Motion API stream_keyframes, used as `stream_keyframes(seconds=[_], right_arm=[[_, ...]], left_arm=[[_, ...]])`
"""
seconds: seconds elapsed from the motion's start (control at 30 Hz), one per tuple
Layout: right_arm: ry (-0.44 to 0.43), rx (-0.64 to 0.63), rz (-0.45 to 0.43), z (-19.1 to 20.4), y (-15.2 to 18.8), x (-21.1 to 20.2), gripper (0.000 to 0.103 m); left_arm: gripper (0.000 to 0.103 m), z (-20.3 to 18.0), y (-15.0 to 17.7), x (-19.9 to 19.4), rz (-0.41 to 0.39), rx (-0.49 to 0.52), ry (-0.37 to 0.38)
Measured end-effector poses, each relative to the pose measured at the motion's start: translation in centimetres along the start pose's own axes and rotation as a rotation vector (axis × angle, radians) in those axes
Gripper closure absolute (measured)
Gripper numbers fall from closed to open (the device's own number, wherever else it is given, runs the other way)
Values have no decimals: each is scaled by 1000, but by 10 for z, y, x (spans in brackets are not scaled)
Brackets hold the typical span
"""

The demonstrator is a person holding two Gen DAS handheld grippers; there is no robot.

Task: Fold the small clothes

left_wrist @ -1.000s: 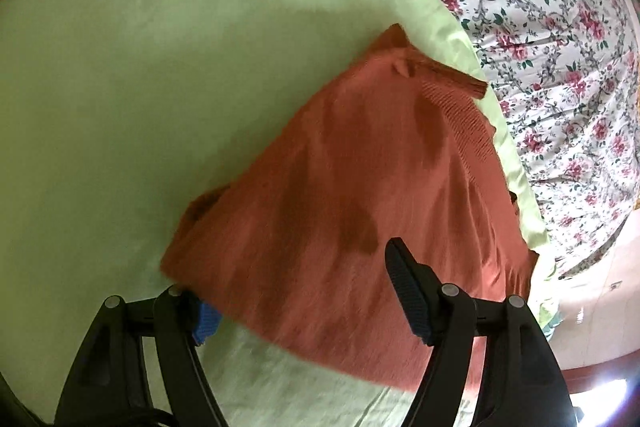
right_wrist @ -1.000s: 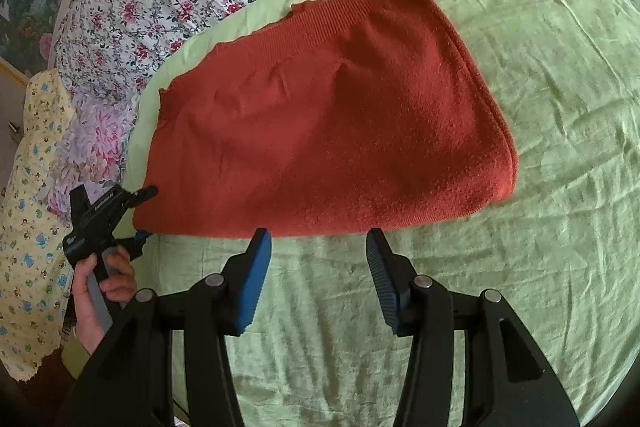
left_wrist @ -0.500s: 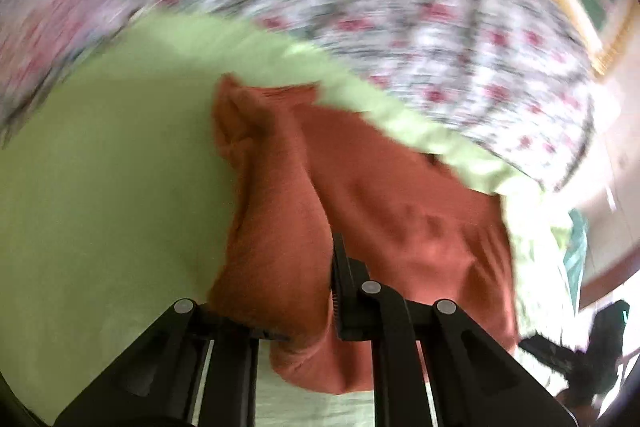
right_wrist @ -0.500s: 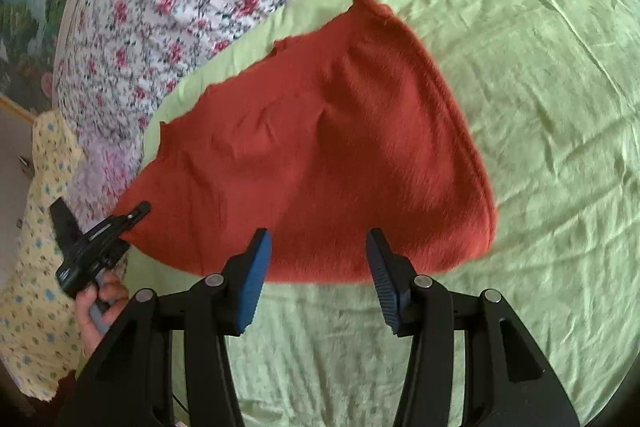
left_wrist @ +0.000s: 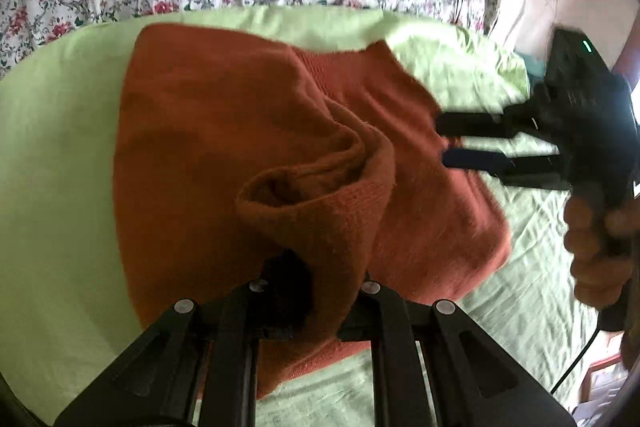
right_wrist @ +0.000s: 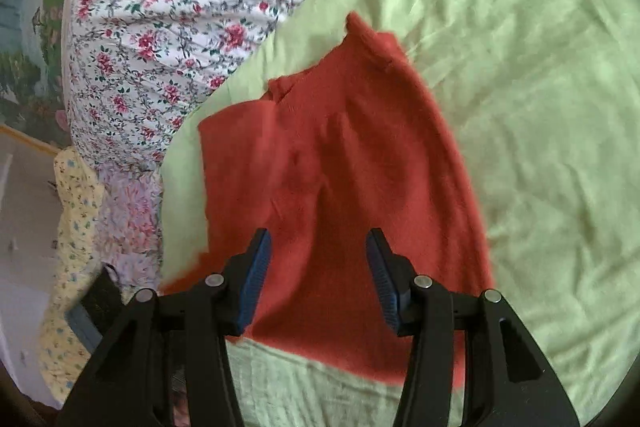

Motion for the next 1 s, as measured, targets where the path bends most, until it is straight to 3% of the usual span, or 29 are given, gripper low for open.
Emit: stream_keyframes(seconds=[0.3, 0.4, 0.47, 0.53, 0.73, 0.83, 1.0], right_arm=[[-155, -15, 100, 27, -38, 81, 46], [-148, -52, 147, 37, -49, 110, 47], [-139, -94, 173, 43, -54, 119, 85], [-125, -135, 172, 52, -60, 114, 86], [-157, -293, 3, 73, -84, 35, 87], [-71, -328, 6, 49, -83, 21, 87], [13, -228, 60, -20, -62, 27, 87]], left_arm=[[91, -11, 5, -5, -35, 93, -62], [91, -14, 4, -9, -42, 112, -73], [91, -17, 1, -15, -47, 121, -73], [91, -23, -8, -26, -68, 125, -49], [91, -70, -25, -37, -90, 140, 100], [91, -89, -20, -12, -44, 145, 130], [91, -105, -1, 26, 37, 177, 119]])
Point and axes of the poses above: each gripper's, at about its wrist camera, not at the fingertips, and x roughly the way its jaws point, z to its left, y to its underside, the point moved 5 cm from there along x, roughly the way its jaws point, and after that the axes turned 13 degrees about -x, right-handed, at the moved point
